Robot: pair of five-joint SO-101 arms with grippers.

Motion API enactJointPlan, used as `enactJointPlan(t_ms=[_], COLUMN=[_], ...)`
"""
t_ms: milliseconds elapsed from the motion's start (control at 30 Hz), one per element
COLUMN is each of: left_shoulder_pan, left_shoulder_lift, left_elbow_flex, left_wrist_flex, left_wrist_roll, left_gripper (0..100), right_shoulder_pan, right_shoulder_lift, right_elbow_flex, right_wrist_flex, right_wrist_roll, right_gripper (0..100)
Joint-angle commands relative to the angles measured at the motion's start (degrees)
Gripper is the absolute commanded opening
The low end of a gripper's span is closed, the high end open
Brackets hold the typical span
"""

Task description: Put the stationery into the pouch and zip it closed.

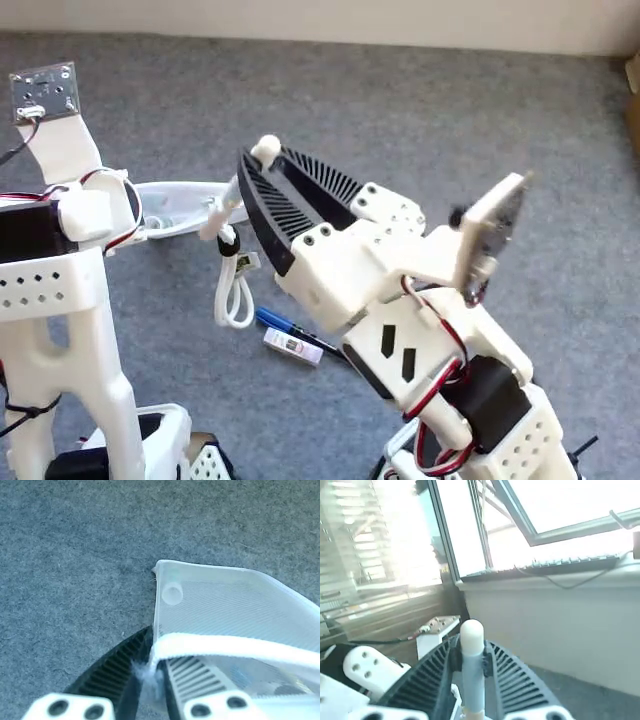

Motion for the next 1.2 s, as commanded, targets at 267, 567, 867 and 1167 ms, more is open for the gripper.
enactJointPlan(t_ms=[267, 567, 867, 1167], left_shoulder_pan=[0.92, 0.92, 0.92, 0.84], left_shoulder_lift=[1.10, 1.10, 1.10, 1.10], left_elbow_flex=[1.10, 1.19, 1.19, 1.19], left_wrist_flex=[-0.26, -0.26, -0.26, -0.26], left_wrist_roll=[0.70, 0.70, 0.70, 0.70], left_gripper=[1, 1, 1, 1], right_shoulder_pan=[-0.66, -0.75, -9.27, -14.90], right_shoulder_lift=[-0.22, -0.22, -0.22, -0.22], right_elbow_flex=[13.49, 22.64, 28.97, 32.57], right_wrist_flex=[-22.73, -25.27, -25.27, -25.27], right_wrist_roll=[0.79, 0.88, 18.37, 25.23], right_gripper=[0.5, 0.5, 0.5, 0.9])
